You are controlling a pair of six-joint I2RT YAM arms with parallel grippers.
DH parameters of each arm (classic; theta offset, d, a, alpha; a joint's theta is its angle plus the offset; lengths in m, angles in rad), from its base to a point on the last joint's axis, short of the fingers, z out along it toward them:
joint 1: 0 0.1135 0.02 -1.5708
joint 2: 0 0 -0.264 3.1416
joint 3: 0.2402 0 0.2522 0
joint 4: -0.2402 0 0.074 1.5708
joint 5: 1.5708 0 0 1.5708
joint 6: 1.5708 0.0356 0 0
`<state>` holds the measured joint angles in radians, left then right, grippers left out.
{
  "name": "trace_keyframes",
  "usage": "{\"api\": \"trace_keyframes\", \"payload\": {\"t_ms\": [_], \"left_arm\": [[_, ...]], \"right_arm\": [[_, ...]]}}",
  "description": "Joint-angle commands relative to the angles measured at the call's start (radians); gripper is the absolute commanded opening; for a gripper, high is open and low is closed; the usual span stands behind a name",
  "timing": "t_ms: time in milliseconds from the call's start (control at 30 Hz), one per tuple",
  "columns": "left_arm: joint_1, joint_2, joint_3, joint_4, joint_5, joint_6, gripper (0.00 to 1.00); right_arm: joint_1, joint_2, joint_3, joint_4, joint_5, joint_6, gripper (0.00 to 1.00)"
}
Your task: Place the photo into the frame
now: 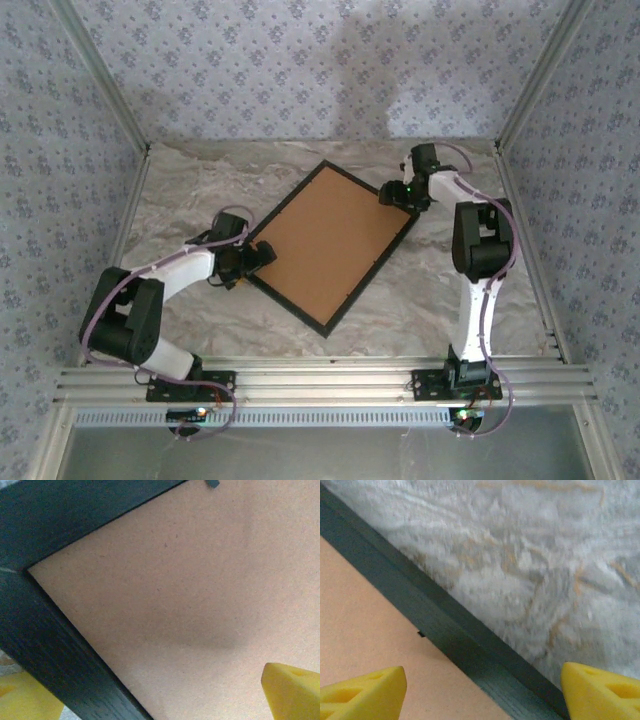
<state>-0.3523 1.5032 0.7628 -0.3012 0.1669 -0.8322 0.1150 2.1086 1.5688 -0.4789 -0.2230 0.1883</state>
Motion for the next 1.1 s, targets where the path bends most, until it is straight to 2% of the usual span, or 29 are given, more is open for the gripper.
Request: {"api": "trace_keyframes", "payload": {"t_ms": [0, 200, 333, 633, 733, 867, 1067], "left_arm": [[0.012, 0.069, 0.093, 0.165, 0.008, 0.041, 0.98], [0.061, 0.179, 0.247, 0.166, 0.015, 0.109, 0.99], [0.091, 0.258, 0.34, 0.169, 0.06, 0.134, 0.99], [0.096, 0.371, 0.493, 0.162, 0.128, 0.154, 0.99], [0.096, 0.392, 0.527, 0.141, 0.132, 0.172, 0.99], [0.107, 0.386, 0.546, 0.091, 0.103, 0.21, 0.99], [0.153, 0.308, 0.512, -0.009, 0.025, 0.275, 0.99]], "right_arm": [[0.017, -0.089, -0.091, -0.05, -0.034, 0.004, 0.81], [0.051, -0.213, -0.269, -0.07, -0.012, 0.043, 0.8], [0.096, -0.288, -0.366, -0.115, 0.036, 0.086, 0.8], [0.183, -0.439, -0.542, -0.192, 0.026, 0.172, 0.79], [0.187, -0.47, -0.54, -0.224, 0.012, 0.182, 0.79], [0.134, -0.494, -0.49, -0.242, 0.033, 0.161, 0.79], [0.047, -0.425, -0.303, -0.234, 0.003, 0.041, 0.81]]}}
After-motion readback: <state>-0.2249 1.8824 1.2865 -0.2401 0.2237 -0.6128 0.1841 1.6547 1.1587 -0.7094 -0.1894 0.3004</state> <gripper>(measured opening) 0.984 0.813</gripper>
